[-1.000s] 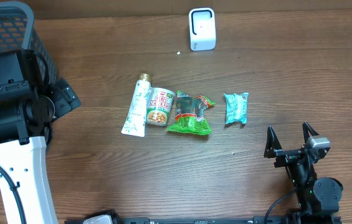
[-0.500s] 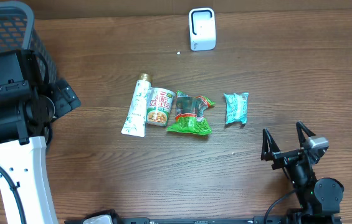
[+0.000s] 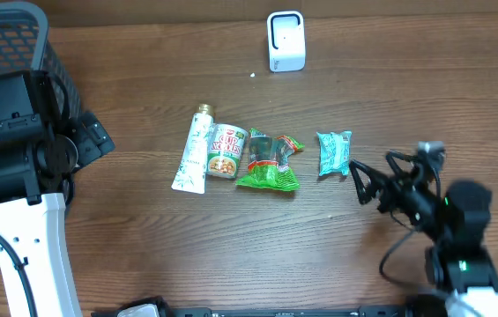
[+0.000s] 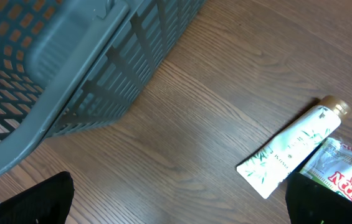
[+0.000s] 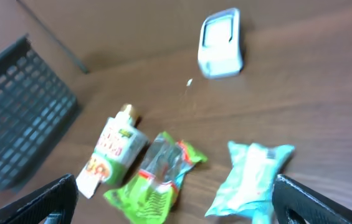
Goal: Scan the item barcode
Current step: 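Move the right gripper to the mint-green packet and grasp it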
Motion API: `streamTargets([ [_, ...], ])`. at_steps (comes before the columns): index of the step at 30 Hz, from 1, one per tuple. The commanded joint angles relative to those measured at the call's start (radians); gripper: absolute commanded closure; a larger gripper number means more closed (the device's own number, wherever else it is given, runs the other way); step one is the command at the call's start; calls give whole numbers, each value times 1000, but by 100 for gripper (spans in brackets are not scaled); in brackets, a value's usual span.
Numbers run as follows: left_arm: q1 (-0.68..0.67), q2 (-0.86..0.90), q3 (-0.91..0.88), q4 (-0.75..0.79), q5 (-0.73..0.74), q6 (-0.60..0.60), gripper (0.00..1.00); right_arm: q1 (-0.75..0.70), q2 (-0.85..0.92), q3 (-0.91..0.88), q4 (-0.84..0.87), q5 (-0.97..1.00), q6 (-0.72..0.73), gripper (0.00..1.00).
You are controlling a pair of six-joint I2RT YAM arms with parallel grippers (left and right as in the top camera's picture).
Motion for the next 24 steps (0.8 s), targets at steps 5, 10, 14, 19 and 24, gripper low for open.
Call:
streamTargets([
  [5, 3, -8, -4, 3, 5, -14, 0, 24, 251, 108, 133, -176, 63, 0],
  [10, 3, -8, -4, 3, 4, -14, 0, 51, 430, 153, 112, -246, 63, 0],
  [14, 3, -8, -4, 3, 4, -14, 0, 125, 567, 261, -14, -281, 86, 0],
  [19, 3, -8, -4, 3, 4, -14, 0, 227, 703, 380, -90, -195, 188, 0],
  [24, 3, -8, -4, 3, 5, -14, 0, 252, 794, 386, -112, -16, 328, 0],
])
